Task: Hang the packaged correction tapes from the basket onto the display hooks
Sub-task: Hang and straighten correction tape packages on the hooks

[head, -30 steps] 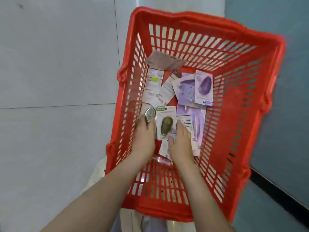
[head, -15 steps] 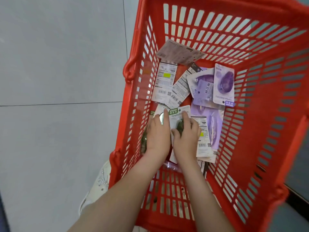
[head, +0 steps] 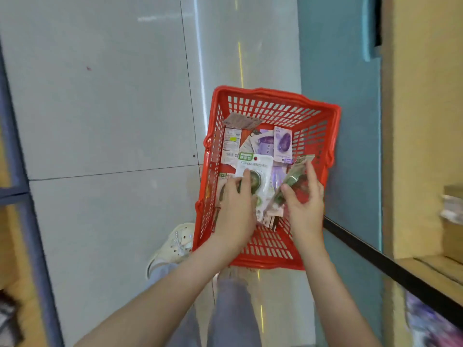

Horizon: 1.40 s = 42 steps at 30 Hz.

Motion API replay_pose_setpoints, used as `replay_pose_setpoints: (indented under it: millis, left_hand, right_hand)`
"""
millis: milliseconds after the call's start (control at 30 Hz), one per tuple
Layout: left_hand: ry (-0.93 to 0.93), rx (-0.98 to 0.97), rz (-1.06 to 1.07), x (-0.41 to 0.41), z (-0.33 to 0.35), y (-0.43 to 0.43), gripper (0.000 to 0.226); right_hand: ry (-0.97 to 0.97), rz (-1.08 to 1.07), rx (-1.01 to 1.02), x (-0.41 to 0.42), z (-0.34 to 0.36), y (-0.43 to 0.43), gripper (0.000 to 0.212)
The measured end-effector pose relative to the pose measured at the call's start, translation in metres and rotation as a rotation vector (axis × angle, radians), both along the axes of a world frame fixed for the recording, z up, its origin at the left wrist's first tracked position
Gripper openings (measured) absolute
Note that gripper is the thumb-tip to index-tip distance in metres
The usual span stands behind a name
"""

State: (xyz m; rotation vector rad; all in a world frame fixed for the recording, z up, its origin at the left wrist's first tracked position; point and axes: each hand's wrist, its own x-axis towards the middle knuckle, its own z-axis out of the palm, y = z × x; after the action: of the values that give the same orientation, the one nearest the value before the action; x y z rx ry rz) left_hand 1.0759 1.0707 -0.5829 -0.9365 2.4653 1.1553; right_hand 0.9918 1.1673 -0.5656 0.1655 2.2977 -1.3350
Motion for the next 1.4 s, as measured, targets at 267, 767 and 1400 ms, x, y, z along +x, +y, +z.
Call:
replay_pose_setpoints:
  millis: [267,767,1400]
  left_hand:
    - [0.324,0.068,0.009,-0.015,0.256,-0.040,0.059]
    - [1.069,0.036,-0.551,-0.002,0.624,0.050,0.056]
    - [1.765,0.144,-0.662,0.072,0.916,0.280,0.055]
  right_hand:
    - [0.147,0.097,0.064,-0.009,0.253,-0.002,0.068]
    - [0.954,-0.048,0.449,0.102,0.641,0.105,0.071]
    - [1.477,-0.539,0.787,0.263,0.938,0.337,0.060]
